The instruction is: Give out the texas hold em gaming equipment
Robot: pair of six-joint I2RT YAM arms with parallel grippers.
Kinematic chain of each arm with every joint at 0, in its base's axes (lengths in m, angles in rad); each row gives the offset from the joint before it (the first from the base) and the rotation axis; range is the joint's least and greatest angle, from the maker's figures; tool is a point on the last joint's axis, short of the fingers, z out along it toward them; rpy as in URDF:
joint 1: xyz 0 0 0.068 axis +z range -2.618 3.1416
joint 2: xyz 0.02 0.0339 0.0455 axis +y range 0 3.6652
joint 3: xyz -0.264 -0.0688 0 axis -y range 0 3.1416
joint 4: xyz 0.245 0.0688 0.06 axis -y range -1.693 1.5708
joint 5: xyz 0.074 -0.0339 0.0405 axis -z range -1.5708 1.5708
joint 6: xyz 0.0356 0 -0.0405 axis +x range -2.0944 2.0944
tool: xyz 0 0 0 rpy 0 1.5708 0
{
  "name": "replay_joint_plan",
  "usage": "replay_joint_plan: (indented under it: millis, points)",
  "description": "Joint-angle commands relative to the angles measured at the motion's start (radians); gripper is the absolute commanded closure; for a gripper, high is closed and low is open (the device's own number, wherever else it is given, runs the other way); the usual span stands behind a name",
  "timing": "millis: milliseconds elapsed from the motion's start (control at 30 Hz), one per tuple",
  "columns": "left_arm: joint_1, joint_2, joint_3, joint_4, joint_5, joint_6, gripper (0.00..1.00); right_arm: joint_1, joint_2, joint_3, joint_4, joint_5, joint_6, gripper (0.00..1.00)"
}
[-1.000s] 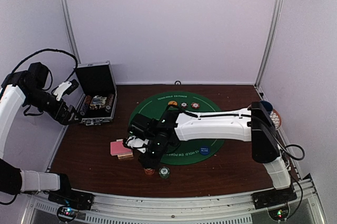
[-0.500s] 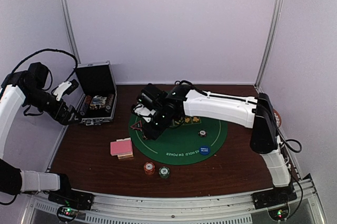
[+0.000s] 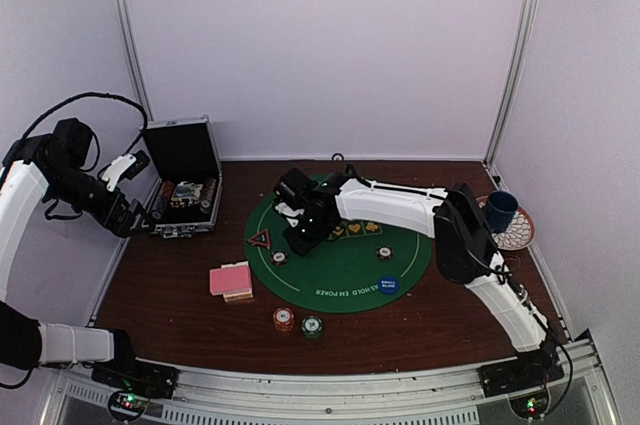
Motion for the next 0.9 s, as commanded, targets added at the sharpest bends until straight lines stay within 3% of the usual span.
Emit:
replay_joint_plan:
  millis: [0,400,467,533,600,767,867]
  points:
    - [0.006,0.001,0.011,0.004,0.012,0.012,0.02,-0.016,0.029,0.068,0.057,0.028,0.043,0.91]
    - [0.006,0.001,0.004,0.009,0.012,0.016,0.02,-0.020,0.136,0.172,0.058,-0.030,0.064,0.87]
    - [0.006,0.000,0.004,0.009,0.011,0.015,0.02,-0.020,0.147,0.189,0.049,-0.035,0.066,0.80]
    - [0.006,-0.002,0.002,0.009,0.011,0.015,0.03,-0.021,0.150,0.195,0.046,-0.042,0.066,0.62]
    - [0.006,-0.004,0.001,0.009,0.012,0.014,0.03,-0.021,0.144,0.197,0.043,-0.049,0.065,0.51]
    - [0.006,-0.005,-0.002,0.008,0.012,0.011,0.03,-0.021,0.099,0.200,0.034,-0.056,0.062,0.40]
    - [0.006,-0.008,-0.006,0.009,0.011,0.010,0.02,-0.020,0.054,0.193,0.031,-0.057,0.057,0.38]
